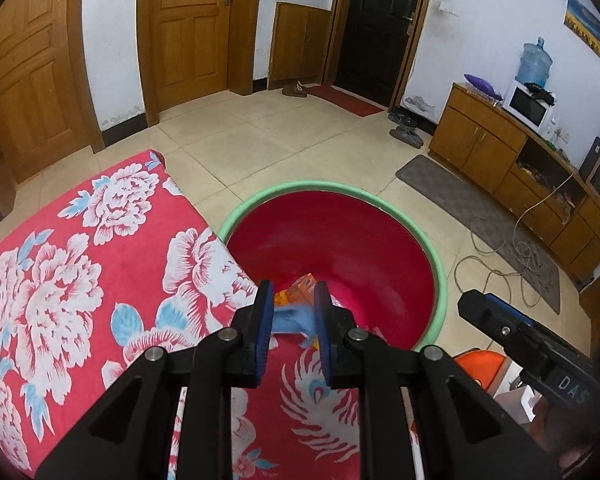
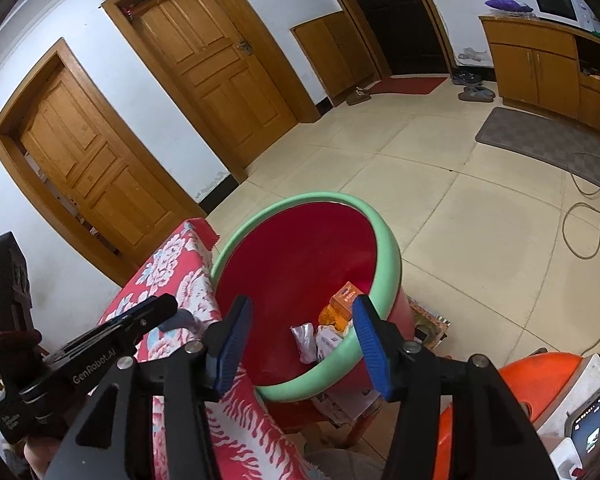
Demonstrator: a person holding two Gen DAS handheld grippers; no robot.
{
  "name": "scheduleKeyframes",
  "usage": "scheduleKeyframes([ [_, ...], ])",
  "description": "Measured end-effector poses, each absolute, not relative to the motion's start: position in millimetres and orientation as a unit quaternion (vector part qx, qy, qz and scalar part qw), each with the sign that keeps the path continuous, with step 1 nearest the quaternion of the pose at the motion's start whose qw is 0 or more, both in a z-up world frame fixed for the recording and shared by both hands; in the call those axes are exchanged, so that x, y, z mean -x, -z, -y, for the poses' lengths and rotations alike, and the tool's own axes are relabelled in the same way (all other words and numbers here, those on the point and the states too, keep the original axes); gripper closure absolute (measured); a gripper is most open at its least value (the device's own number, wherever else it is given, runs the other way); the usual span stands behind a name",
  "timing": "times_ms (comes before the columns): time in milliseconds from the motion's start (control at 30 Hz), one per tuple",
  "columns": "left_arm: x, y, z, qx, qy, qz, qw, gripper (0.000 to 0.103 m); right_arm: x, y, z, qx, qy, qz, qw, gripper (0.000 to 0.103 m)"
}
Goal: Collect trash
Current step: 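Carry the blue piece over the red tub and open the left gripper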
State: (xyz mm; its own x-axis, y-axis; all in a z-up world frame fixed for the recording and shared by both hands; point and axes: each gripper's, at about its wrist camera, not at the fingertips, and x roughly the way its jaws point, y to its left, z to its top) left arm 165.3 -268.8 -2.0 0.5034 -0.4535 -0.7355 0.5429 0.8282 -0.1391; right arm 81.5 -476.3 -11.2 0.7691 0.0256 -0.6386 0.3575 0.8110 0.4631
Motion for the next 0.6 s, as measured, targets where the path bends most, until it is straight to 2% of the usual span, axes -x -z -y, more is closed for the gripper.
scheduleKeyframes([
  [100,-162.4,-1.9,261.9,-0.050,0.281,-0.406,0.868,0.072,-78.4,7.3,470.8,-0.288,0.089,-0.325,0.896,0.046],
  [367,-157.0,-10.5,246.6,-0.037,0.272,-0.403,0.873,0.072,-72.2,-10.4,457.0,-0.272,0.081,-0.318,0.905,0.044],
  [433,-153.1,-12.4,239.9,-0.033,0.264,-0.403,0.876,0.068,-70.0,-13.2,454.4,-0.266,0.078,-0.318,0.906,0.044],
  [533,-142.9,-16.5,225.1,-0.023,0.247,-0.400,0.882,0.057,-64.1,-18.4,448.5,-0.257,0.070,-0.319,0.909,0.043],
  [600,-136.1,-19.3,215.0,-0.020,0.232,-0.397,0.888,0.047,-59.2,-23.1,442.3,-0.249,0.064,-0.319,0.912,0.039],
])
